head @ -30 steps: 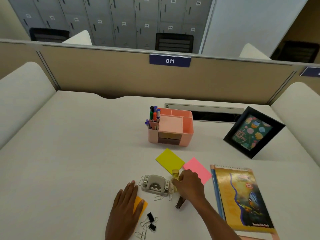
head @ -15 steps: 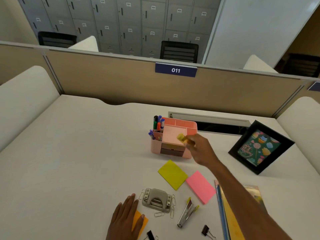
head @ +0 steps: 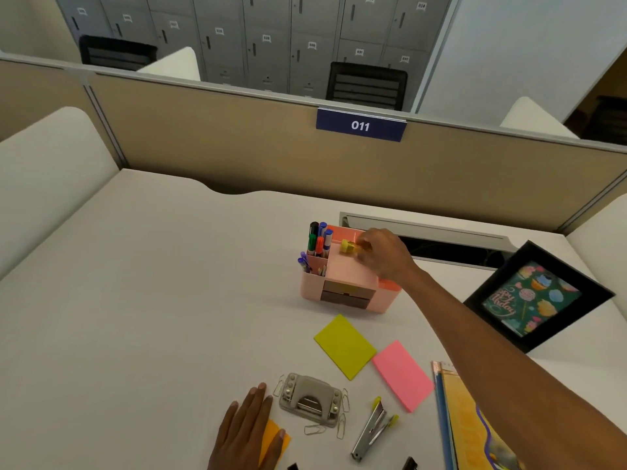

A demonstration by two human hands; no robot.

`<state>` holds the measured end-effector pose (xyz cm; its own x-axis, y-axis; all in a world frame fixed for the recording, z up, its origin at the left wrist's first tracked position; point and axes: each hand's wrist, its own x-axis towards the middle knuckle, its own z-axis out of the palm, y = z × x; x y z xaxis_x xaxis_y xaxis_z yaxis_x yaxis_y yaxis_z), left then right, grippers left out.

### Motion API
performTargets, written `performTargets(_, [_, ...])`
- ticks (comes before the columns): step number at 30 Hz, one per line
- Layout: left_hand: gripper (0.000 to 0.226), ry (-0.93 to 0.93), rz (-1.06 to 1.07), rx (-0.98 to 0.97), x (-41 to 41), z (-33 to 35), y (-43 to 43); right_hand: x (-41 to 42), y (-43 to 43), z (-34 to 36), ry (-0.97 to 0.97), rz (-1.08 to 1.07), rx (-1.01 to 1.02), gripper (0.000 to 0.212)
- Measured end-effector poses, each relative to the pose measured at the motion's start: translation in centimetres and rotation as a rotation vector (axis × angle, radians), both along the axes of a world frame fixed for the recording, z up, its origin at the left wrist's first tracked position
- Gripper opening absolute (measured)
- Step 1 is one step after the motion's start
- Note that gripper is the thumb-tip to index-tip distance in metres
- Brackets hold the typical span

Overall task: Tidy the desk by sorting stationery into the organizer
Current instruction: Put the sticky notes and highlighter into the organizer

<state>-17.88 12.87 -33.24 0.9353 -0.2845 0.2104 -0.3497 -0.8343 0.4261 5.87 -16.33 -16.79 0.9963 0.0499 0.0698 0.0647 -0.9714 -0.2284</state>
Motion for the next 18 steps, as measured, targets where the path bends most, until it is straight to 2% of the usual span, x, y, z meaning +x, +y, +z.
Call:
performTargets(5, [0.058,0.041,0.0,0.037,-0.2,0.6,0.1,0.4,0.2,0.2,0.002,0.047,-0.092,0.038])
performTargets(7, [0.059,0.061,-0.004,0.049,-0.5,0.8,0.2,0.3,-0.1,0.4,0.026,0.022,-0.067,0.044])
performTargets(10, [0.057,0.094,0.01,0.035,-0.5,2.0,0.2,-1.1,-0.7,0.8,-0.028,-0.024,0.068,0.045])
performTargets(14, [0.054,0.113,0.026,0.011,-0.1,4.1,0.2,-6.4,-1.1,1.7,-0.185,-0.039,0.357,0.032])
performTargets(18, [0.066,0.174,0.037,0.081,0.5,5.4,0.3,-14.6,-1.0,0.7,-0.239,-0.063,0.536,0.017])
